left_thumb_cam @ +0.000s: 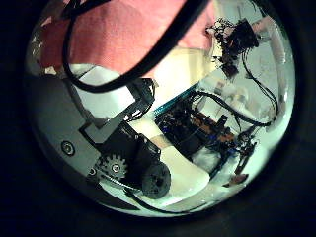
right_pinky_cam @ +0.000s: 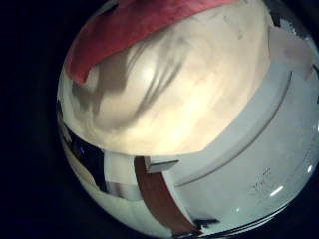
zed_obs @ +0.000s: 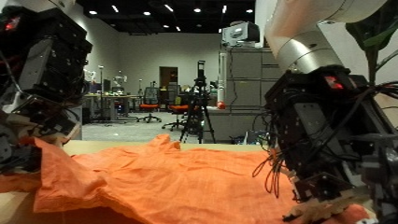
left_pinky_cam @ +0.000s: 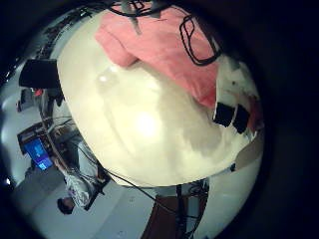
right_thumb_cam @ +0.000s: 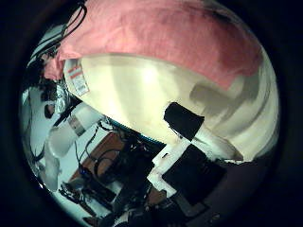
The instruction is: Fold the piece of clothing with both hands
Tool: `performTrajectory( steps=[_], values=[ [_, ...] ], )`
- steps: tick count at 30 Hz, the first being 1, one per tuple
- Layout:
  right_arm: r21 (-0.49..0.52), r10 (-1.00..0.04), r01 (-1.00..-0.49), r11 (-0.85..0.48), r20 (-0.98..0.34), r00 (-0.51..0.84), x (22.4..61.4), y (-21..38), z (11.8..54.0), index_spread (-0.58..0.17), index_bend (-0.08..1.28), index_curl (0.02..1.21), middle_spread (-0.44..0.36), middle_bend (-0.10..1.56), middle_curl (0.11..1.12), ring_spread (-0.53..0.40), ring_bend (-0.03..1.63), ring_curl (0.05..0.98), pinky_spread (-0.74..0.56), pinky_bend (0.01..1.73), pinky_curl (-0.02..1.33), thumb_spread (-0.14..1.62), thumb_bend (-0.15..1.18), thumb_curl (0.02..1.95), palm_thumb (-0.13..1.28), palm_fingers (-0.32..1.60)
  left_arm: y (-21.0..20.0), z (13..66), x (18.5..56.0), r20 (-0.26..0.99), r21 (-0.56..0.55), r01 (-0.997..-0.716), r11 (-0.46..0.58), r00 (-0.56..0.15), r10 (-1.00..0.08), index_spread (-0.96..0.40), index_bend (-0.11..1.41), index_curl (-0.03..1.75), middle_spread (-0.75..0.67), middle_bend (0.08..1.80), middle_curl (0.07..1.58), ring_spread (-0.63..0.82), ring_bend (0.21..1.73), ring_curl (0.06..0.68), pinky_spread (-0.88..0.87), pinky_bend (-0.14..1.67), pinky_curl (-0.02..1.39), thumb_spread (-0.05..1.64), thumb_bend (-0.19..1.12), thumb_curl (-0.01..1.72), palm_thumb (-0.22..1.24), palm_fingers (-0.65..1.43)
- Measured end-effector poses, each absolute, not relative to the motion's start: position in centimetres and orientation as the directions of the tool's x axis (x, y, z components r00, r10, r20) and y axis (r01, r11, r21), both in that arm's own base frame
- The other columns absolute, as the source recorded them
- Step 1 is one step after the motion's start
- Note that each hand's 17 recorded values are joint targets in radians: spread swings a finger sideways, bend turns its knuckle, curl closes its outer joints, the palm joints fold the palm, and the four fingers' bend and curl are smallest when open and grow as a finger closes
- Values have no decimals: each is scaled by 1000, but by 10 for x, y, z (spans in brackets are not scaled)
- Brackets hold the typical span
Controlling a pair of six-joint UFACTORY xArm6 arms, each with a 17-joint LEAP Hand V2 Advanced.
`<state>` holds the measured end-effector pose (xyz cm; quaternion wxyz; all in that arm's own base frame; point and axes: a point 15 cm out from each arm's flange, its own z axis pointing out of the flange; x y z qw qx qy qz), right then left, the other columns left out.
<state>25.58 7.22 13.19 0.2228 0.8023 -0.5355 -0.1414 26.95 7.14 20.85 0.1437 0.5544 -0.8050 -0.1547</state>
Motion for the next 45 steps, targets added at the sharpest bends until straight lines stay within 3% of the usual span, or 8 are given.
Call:
performTrajectory(
  steps=[2, 5, 12, 22, 30, 35, 38, 45],
  values=[
    [512, -917, -797, -322, 41, 397, 259, 68, 131, -279, 234, 339, -128, 583, 489, -256, 840, 371, -276, 485, 269, 1064, 1, 316, 680, 1203, 72, 211, 270, 59, 408, -849, 337, -344, -937, -620, 726, 937, -426, 1211, 768, -396, 1398, 521, -581, 1237, 576, 1058, -18, 543, 671, 1157],
    [504, -912, -806, -309, 83, 402, 264, 62, 133, -322, 462, 475, -175, 732, 580, -273, 949, 474, -373, 714, 399, 1082, 16, 333, 766, 1390, 72, 215, 268, 63, 418, -844, 336, -342, -938, -628, 716, 951, -427, 1210, 770, -396, 1396, 520, -581, 1238, 574, 1055, -18, 545, 674, 1158],
    [446, -909, -834, -326, 95, 406, 272, 64, 155, -331, 910, 690, -218, 1030, 755, -285, 1173, 613, -345, 1111, 612, 1245, 114, 398, 979, 1212, 72, 231, 268, 69, 430, -836, 341, -346, -936, -645, 694, 978, -428, 1206, 772, -396, 1397, 519, -580, 1238, 571, 1053, -18, 549, 679, 1161],
    [355, -909, -865, -355, 83, 408, 269, 59, 236, -290, 1086, 800, -225, 1183, 885, -272, 1317, 738, -277, 1257, 787, 1322, 123, 454, 1056, 1042, 65, 284, 241, 150, 540, -766, 349, -321, -935, -665, 671, 1007, -426, 1207, 769, -401, 1386, 513, -582, 1228, 564, 1052, -21, 553, 676, 1177],
    [196, -929, -916, -351, 50, 367, 284, 61, 306, -275, 1127, 821, -222, 1207, 925, -266, 1325, 781, -252, 1270, 863, 1313, 95, 488, 1069, 1016, 56, 332, 246, 167, 531, -770, 354, -314, -935, -680, 647, 1020, -427, 1220, 760, -413, 1381, 509, -590, 1221, 558, 1056, -19, 552, 660, 1183],
    [226, -931, -911, -346, 41, 363, 278, 60, 295, -301, 920, 778, -213, 1142, 887, -267, 1285, 739, -324, 1193, 825, 1312, -70, 380, 713, 867, 58, 328, 247, 159, 550, -756, 355, -323, -933, -688, 636, 1029, -425, 1221, 753, -415, 1381, 509, -587, 1221, 558, 1058, -19, 553, 658, 1183],
    [263, -930, -901, -344, 36, 366, 269, 57, 280, -315, 731, 752, -199, 1029, 848, -274, 1231, 714, -404, 1051, 779, 1243, -83, 314, 485, 382, 57, 325, 249, 161, 561, -746, 358, -326, -931, -691, 630, 1035, -424, 1225, 750, -416, 1380, 508, -586, 1220, 557, 1059, -18, 554, 658, 1186],
    [384, -914, -846, -370, 10, 405, 224, 49, 228, -231, 514, 575, -70, 753, 682, -76, 906, 532, 80, 696, 588, 1019, -46, 270, 233, -43, 56, 320, 249, 166, 571, -738, 359, -324, -931, -698, 621, 1045, -422, 1230, 743, -415, 1375, 506, -586, 1219, 557, 1059, -18, 555, 657, 1187]
  ],
)
